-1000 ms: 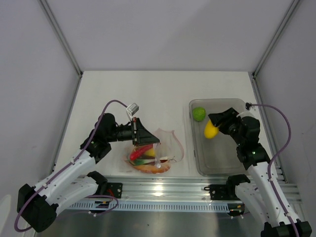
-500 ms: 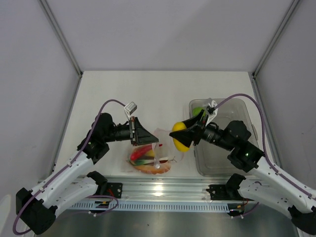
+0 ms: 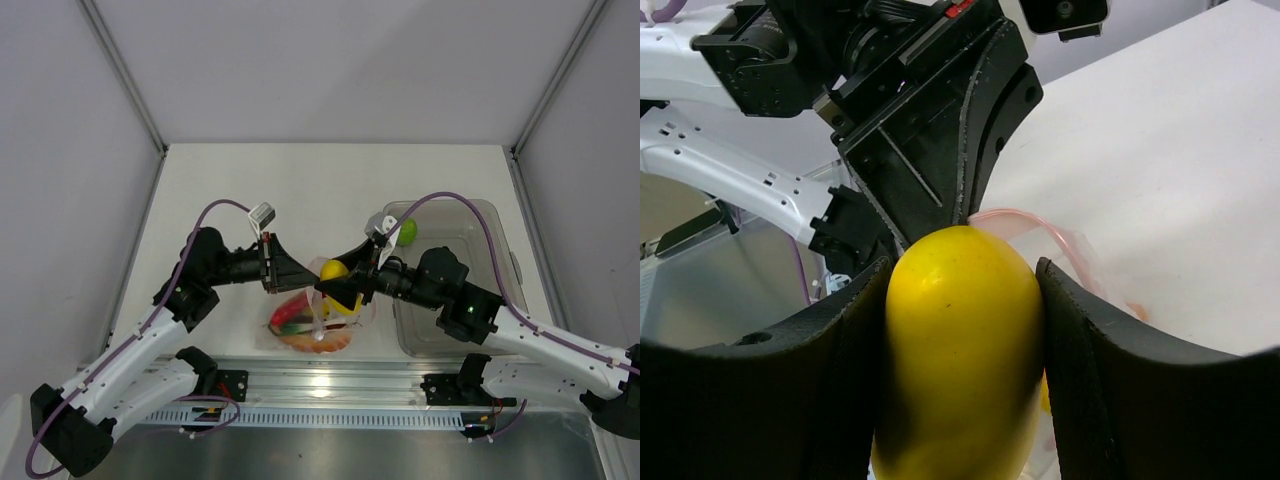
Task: Place the food in the zip-top bag and seal the zipper
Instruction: Place the fake fruit in the zipper food storage bag.
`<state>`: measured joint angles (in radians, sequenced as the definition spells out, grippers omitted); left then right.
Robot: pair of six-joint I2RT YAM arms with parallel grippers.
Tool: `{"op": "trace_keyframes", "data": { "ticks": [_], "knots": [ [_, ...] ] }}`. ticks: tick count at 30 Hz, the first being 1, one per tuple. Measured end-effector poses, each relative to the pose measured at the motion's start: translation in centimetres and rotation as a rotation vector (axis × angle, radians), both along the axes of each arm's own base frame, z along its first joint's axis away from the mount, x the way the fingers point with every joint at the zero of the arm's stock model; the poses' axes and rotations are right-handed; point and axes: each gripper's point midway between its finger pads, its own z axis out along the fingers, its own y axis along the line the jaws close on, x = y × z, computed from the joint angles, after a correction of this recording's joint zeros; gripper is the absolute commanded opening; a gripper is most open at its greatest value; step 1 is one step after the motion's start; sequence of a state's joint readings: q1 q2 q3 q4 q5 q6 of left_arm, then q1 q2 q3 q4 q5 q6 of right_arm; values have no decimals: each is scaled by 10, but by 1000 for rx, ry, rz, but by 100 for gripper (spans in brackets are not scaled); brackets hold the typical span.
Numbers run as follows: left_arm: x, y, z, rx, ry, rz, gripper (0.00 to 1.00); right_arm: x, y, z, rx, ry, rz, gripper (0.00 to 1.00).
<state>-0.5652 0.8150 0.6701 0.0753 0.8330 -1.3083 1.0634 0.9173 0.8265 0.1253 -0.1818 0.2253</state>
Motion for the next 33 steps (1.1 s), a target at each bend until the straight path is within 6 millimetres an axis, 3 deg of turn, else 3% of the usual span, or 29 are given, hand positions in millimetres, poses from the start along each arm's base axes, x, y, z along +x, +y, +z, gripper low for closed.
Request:
{"op": "trace_keyframes", "data": {
  "ticks": [3,7,9,26,33],
  "knots": [
    [-1,0,4,-10,-8,-8,0,2,0,2,3,-8,-12,56],
    [-2,0,6,-16,-9,-9,1,5,-1,1,0,-12,-26,69],
    [-2,0,7,-18,-3,-9,1,6,-1,1,0,-13,-34,82],
    [-2,0,7,-18,-2,-8,1,9,-5,8,14,-22,-62,84],
    [-4,1,9,-24,-12,-9,1,31,-36,32,98,-5,-263,84]
  ]
}}
